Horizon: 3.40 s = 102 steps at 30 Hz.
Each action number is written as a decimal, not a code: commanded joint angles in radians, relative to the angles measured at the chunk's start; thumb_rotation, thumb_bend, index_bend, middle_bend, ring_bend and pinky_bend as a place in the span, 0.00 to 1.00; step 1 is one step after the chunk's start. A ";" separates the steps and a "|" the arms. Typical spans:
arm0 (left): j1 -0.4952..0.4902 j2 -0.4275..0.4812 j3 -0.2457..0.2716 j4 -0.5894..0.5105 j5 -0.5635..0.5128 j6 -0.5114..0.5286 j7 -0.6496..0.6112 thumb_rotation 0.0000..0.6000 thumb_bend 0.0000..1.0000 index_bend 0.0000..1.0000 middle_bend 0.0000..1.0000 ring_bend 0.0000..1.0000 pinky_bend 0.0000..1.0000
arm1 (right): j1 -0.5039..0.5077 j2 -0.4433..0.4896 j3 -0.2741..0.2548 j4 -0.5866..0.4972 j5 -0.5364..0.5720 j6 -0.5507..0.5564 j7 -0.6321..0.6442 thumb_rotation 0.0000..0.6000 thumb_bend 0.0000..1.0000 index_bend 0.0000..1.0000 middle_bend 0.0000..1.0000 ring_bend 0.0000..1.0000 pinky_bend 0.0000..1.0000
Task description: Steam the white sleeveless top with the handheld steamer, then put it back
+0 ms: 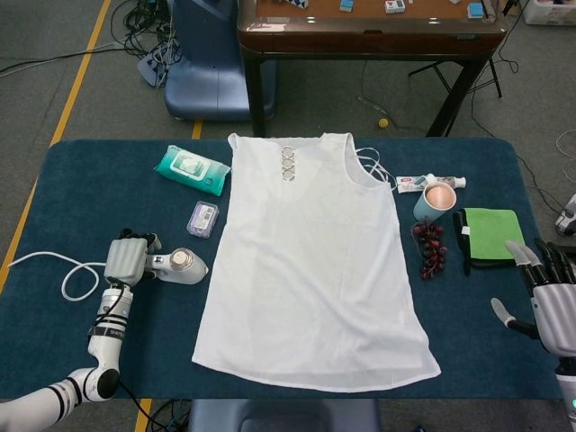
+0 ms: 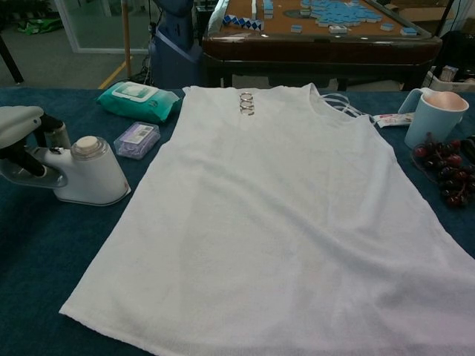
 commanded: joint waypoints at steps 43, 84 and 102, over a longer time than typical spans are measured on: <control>0.020 0.127 -0.028 -0.134 0.150 -0.003 -0.437 1.00 0.25 0.74 0.73 0.64 0.73 | 0.128 -0.038 -0.079 -0.006 -0.137 -0.239 -0.003 1.00 0.33 0.00 0.15 0.00 0.02; -0.139 -0.005 -0.037 -0.353 0.078 -0.042 -0.106 1.00 0.25 0.74 0.73 0.64 0.73 | 0.342 -0.345 -0.252 0.315 -0.198 -0.537 0.318 1.00 0.72 0.00 0.14 0.00 0.02; -0.166 -0.081 0.021 -0.317 0.133 -0.035 -0.085 1.00 0.25 0.74 0.73 0.64 0.73 | 0.346 -0.366 -0.277 0.345 -0.183 -0.521 0.325 1.00 0.90 0.00 0.14 0.00 0.02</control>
